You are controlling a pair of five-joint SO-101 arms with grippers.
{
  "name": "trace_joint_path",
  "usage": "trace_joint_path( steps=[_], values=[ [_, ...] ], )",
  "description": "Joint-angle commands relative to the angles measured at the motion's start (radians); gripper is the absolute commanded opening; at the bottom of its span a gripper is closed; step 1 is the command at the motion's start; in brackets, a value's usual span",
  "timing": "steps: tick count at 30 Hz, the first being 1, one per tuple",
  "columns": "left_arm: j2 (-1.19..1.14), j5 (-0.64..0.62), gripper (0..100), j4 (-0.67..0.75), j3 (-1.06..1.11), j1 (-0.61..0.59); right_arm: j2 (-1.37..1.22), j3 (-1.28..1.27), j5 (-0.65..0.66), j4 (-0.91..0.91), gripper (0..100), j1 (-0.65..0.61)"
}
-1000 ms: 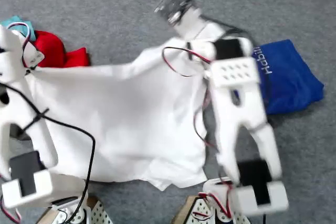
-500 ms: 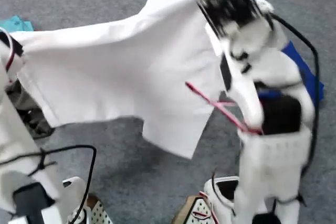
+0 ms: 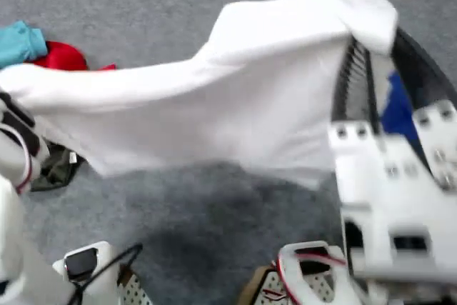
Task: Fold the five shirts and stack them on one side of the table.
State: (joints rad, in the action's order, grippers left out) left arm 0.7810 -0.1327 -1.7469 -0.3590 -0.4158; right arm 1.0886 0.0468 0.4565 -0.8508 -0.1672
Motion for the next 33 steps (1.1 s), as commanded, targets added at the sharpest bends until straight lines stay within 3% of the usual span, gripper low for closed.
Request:
trace_joint_path(
  steps=[1,9,13,21,27,33],
  values=[
    [0.077,0.026,2,-0.015,0.075,-0.003,0.056,0.041,-0.002,0.028,0.4,0.025],
    [0.125,0.032,2,-0.014,0.106,0.005,0.093,0.028,0.049,-0.034,0.4,0.021],
    [0.041,0.002,2,0.055,0.235,0.048,0.022,-0.084,0.137,-0.025,0.4,0.019],
    [-0.340,-0.061,2,0.365,0.362,0.117,-0.260,-0.344,0.153,0.166,0.3,0.018],
    [-0.759,-0.103,2,0.646,0.298,0.121,-0.611,-0.407,0.147,0.374,0.3,0.018],
    [-1.142,-0.117,2,0.608,-0.035,0.153,-1.027,-0.292,0.147,0.480,0.3,0.019]
  ],
)
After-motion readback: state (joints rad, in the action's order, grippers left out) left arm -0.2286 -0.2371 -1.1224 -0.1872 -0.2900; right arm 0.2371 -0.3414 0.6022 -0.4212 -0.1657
